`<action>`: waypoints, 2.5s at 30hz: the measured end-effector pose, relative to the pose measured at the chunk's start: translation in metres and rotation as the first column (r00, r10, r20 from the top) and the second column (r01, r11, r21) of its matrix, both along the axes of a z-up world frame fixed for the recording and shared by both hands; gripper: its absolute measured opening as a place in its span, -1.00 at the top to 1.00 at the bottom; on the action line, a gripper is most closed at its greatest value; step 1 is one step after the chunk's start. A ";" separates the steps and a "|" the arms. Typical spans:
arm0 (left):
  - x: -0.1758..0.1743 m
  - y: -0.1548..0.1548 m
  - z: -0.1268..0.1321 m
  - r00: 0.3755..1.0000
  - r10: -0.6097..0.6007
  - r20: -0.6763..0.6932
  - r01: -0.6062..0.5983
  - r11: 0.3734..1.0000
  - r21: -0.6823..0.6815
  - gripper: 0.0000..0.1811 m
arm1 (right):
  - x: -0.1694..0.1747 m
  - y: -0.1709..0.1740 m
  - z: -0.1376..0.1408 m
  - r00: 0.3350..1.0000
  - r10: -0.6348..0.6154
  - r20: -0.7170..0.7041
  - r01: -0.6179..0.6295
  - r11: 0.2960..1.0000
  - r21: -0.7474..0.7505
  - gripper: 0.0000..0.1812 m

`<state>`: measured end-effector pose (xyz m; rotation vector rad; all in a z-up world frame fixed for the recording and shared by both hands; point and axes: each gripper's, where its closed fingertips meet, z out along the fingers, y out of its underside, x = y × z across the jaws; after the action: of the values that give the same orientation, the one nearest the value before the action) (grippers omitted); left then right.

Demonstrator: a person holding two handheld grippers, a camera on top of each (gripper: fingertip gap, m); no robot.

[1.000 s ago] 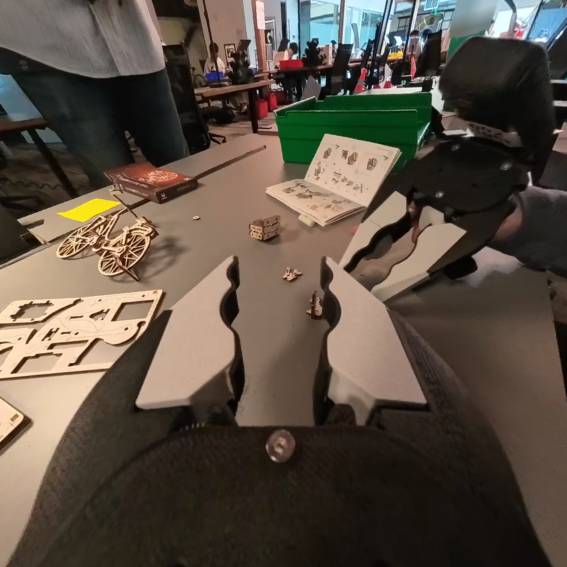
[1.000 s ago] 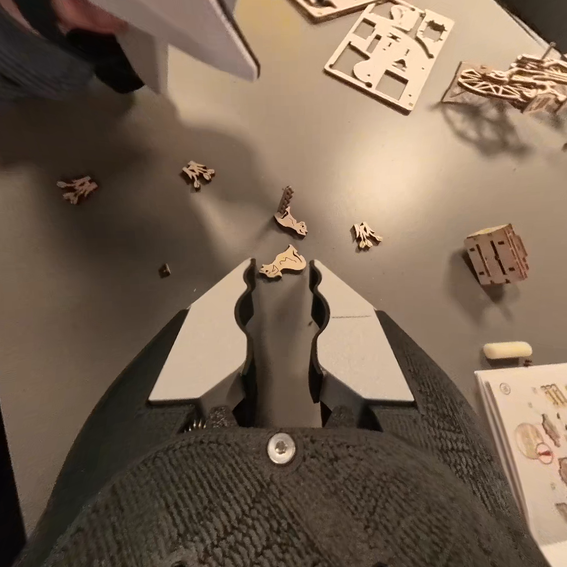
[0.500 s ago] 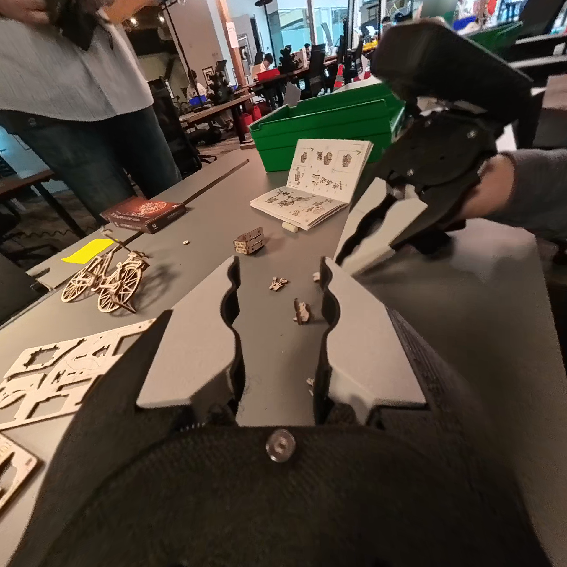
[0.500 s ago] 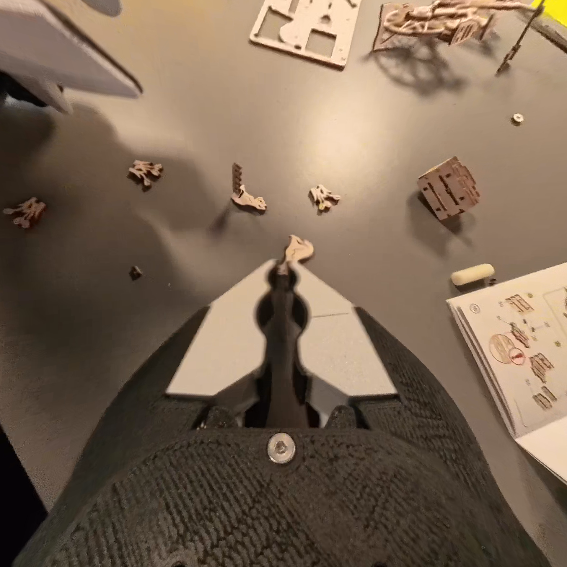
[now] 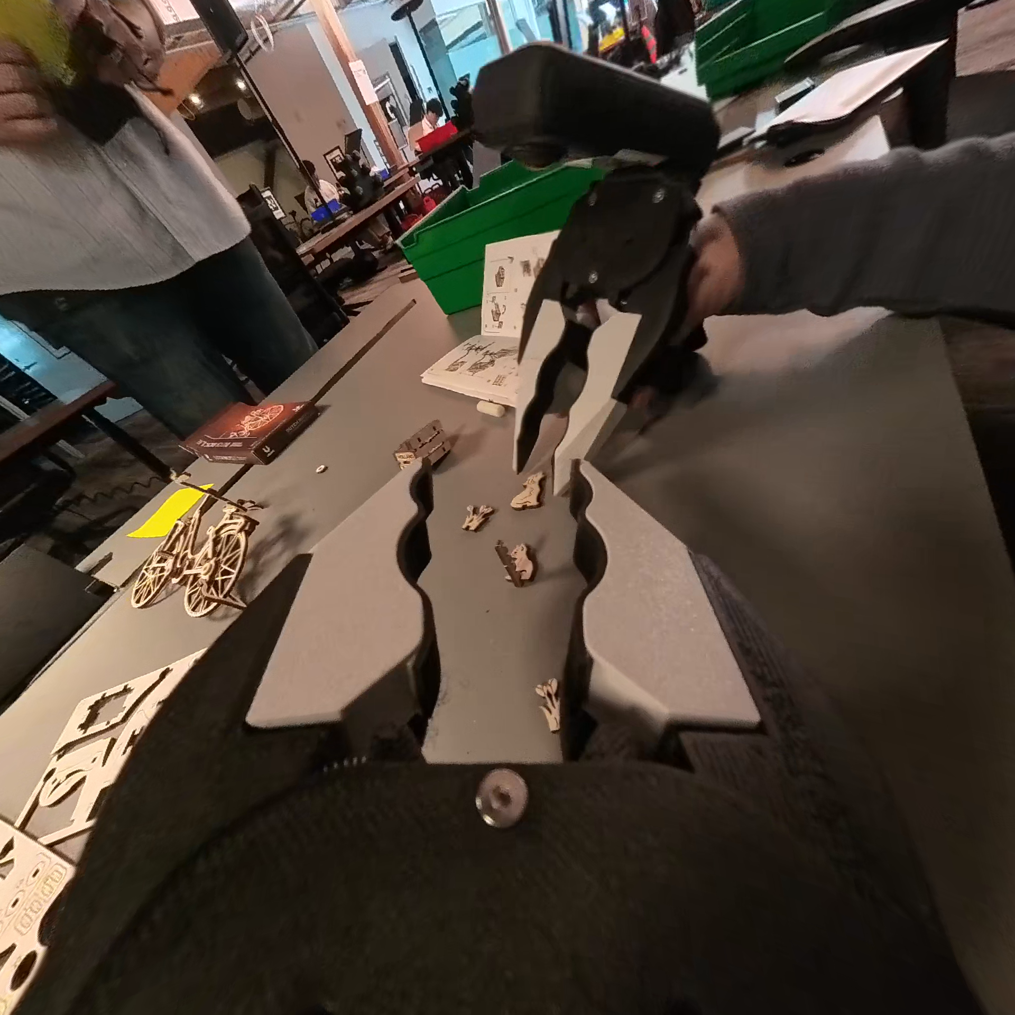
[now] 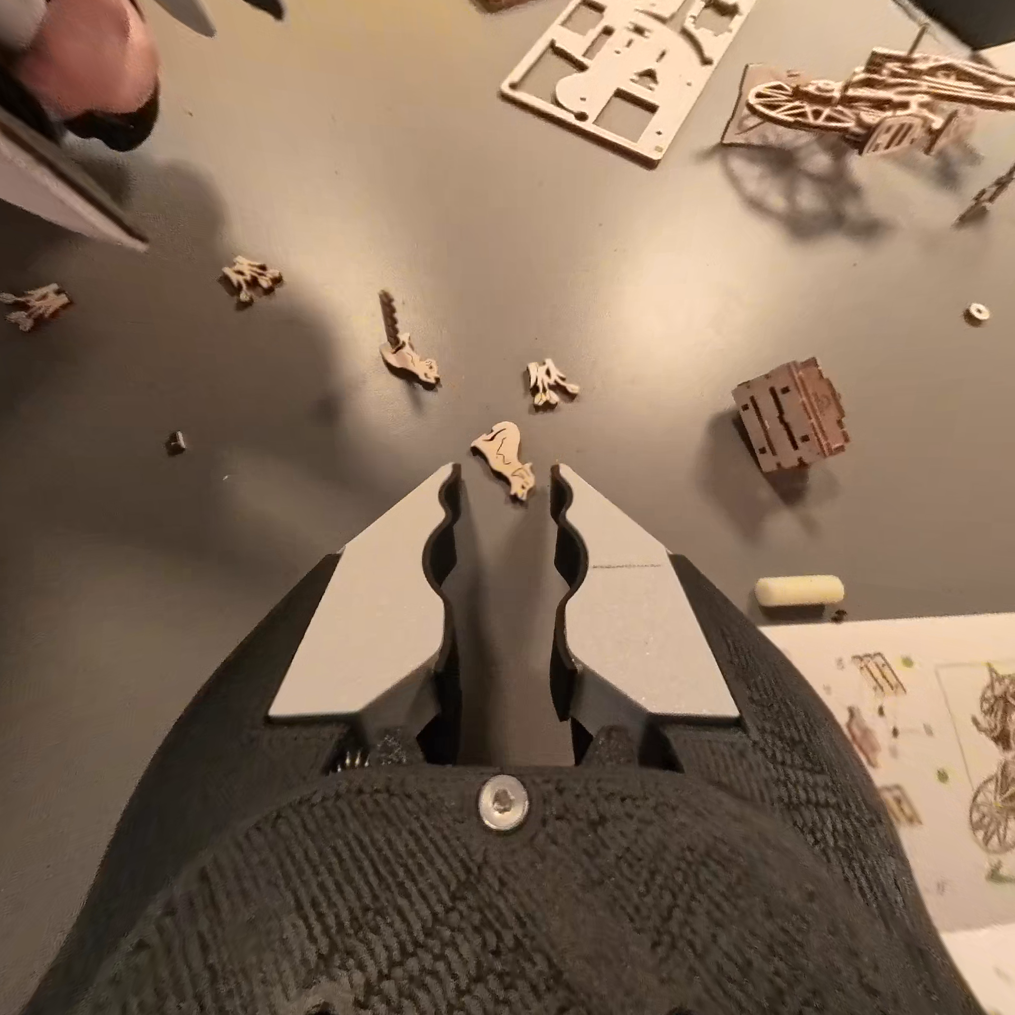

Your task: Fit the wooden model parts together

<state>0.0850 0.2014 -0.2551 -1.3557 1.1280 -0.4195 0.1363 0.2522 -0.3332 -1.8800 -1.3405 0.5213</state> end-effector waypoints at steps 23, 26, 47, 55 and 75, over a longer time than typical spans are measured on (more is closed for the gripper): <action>0.014 -0.009 -0.006 0.958 0.120 -0.260 0.003 0.904 0.426 0.53 | -0.018 -0.040 0.048 0.944 0.300 -0.138 -0.315 0.943 -0.107 0.93; 0.019 -0.011 -0.015 0.923 0.161 -0.351 0.048 0.854 0.519 0.61 | -0.023 -0.054 0.060 0.921 0.351 -0.169 -0.372 0.921 -0.117 0.93; 0.004 -0.030 0.022 0.889 -0.160 0.428 0.421 0.653 -0.630 0.99 | -0.050 -0.073 0.114 0.884 0.392 0.254 -0.411 0.394 0.822 0.68; -0.003 -0.034 0.026 0.861 -0.094 0.500 0.485 0.447 -0.752 0.99 | -0.057 -0.075 0.102 0.846 0.365 0.388 -0.480 0.208 0.852 0.65; -0.004 -0.015 0.026 0.832 0.050 0.553 0.473 0.457 -0.753 0.78 | -0.046 -0.045 0.096 0.897 0.207 0.390 -0.362 -0.161 0.918 1.00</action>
<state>0.0812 0.1869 -0.2292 -1.7959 0.5904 -1.6611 0.0899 0.2070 -0.2371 -0.2098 -1.4869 -0.4587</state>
